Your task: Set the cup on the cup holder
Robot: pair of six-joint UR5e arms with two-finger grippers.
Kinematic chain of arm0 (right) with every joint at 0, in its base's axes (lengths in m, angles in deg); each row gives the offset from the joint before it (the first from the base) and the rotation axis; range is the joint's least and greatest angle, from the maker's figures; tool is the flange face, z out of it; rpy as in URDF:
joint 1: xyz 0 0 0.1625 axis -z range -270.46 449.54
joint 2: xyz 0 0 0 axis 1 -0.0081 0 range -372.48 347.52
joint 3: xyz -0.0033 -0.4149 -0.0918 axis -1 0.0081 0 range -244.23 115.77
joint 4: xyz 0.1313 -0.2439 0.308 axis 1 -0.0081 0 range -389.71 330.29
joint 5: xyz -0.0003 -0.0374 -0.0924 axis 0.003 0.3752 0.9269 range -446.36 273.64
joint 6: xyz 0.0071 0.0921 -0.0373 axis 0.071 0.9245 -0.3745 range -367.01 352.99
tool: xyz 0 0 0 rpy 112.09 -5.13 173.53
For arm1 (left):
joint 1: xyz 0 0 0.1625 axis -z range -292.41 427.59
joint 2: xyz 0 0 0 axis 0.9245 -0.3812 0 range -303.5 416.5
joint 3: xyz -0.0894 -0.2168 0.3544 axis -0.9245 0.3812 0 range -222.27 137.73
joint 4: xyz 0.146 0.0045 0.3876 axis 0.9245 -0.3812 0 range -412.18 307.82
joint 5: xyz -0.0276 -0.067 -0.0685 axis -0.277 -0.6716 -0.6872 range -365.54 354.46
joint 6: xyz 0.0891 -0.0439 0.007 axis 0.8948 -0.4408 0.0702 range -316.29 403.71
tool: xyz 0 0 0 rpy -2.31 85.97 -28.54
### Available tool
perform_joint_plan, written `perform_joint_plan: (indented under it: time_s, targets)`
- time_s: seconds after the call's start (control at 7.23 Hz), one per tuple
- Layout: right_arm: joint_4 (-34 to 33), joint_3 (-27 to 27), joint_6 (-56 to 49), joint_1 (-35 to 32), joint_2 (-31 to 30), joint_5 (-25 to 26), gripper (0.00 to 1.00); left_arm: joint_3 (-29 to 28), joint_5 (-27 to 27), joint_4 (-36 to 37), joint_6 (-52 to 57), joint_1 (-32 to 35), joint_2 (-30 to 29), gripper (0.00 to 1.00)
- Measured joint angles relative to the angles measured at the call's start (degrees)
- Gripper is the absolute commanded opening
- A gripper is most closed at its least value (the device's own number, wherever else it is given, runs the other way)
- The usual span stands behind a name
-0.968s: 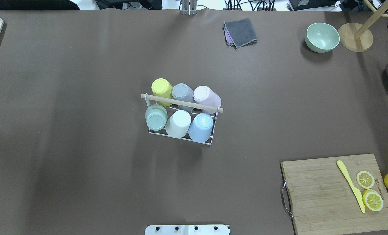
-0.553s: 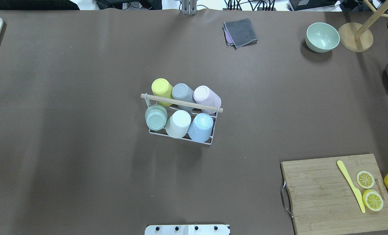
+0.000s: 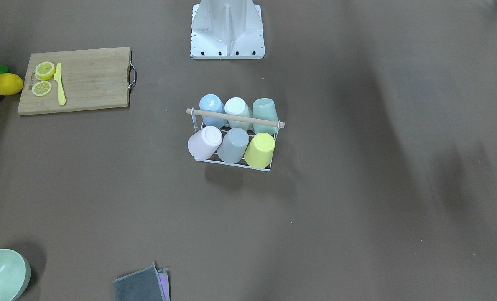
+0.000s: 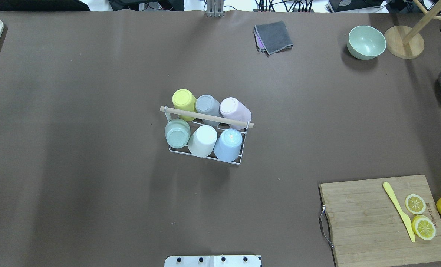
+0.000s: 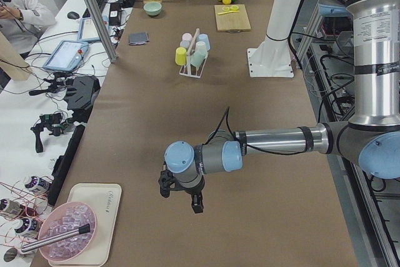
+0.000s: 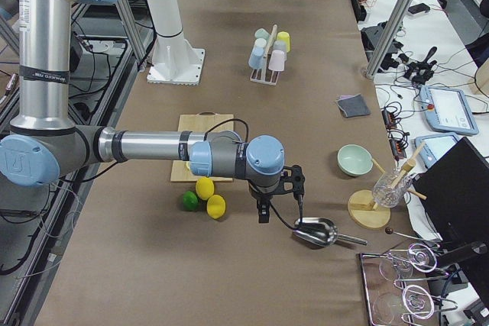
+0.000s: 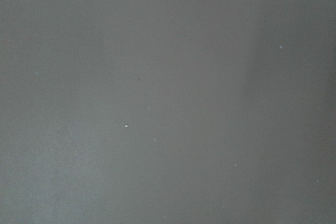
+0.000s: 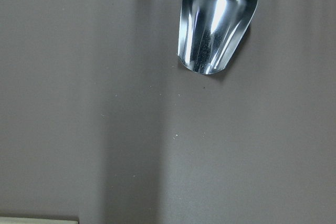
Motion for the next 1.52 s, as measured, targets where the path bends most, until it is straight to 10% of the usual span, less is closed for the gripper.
perform_joint_plan:
  time_s: [1.52]
  targets:
    - [-0.4,1.4,0.3,0.0,1.5,0.3,1.0,2.5,-7.7,-2.9,1.1,2.0,5.5,0.98]
